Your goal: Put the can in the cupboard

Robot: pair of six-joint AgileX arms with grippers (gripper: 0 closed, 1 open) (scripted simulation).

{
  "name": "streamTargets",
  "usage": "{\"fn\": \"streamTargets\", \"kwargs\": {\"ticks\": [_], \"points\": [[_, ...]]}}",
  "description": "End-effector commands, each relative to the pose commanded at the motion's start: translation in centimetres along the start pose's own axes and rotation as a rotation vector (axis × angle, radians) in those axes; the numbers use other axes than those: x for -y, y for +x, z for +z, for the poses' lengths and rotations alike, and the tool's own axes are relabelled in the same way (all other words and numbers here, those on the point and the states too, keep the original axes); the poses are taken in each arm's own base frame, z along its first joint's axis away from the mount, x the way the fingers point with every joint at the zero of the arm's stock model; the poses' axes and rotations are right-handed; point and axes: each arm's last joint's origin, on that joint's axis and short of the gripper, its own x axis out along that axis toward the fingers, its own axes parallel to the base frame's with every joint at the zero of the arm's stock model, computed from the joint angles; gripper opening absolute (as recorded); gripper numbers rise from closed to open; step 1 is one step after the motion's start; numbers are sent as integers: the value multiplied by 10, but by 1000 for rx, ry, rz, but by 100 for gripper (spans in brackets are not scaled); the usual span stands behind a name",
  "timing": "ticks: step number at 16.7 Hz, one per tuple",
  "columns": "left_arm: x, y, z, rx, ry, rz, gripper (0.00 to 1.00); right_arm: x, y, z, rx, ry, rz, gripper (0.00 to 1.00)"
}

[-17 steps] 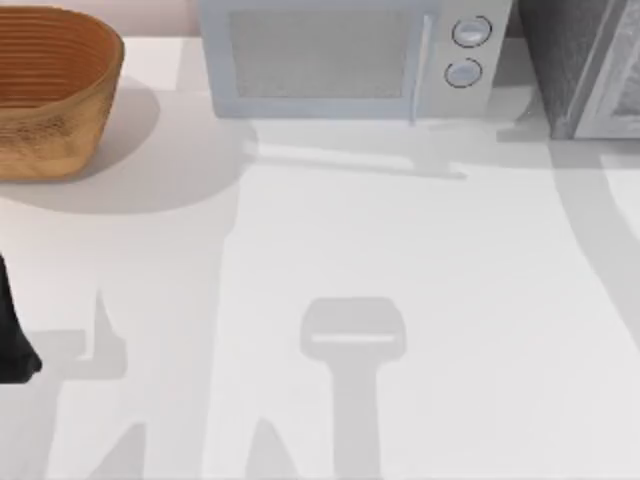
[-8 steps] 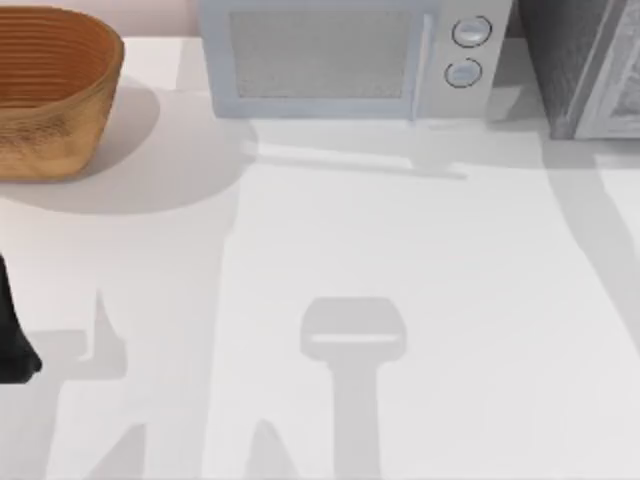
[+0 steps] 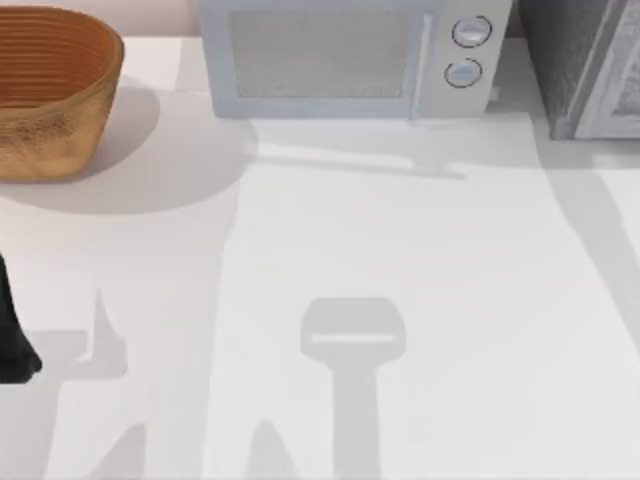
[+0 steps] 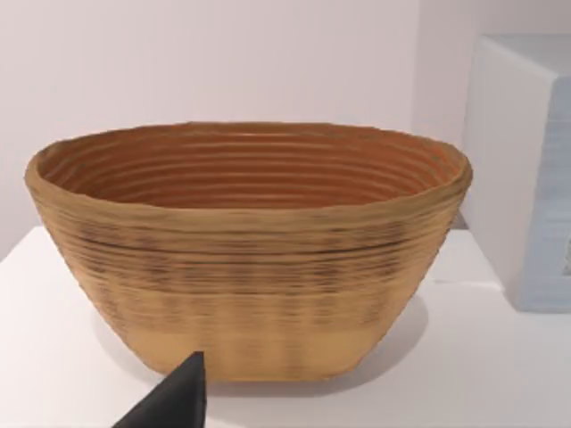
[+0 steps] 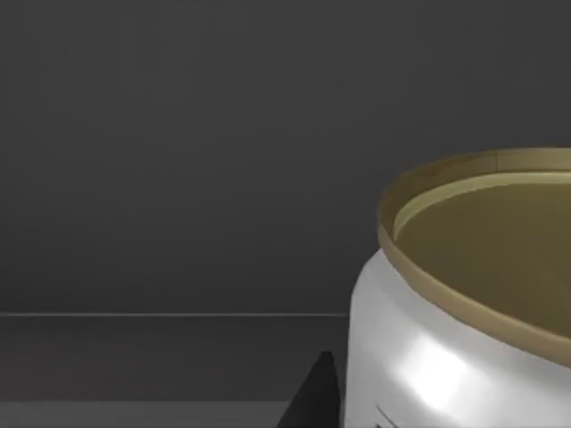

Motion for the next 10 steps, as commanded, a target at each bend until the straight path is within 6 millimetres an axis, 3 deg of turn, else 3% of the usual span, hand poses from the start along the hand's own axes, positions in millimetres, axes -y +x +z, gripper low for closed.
{"fn": "streamTargets", "kwargs": {"ticks": [10], "points": [[0,0,0,0,0,0,100,-1,50,11,-16,1,-7,0]]}}
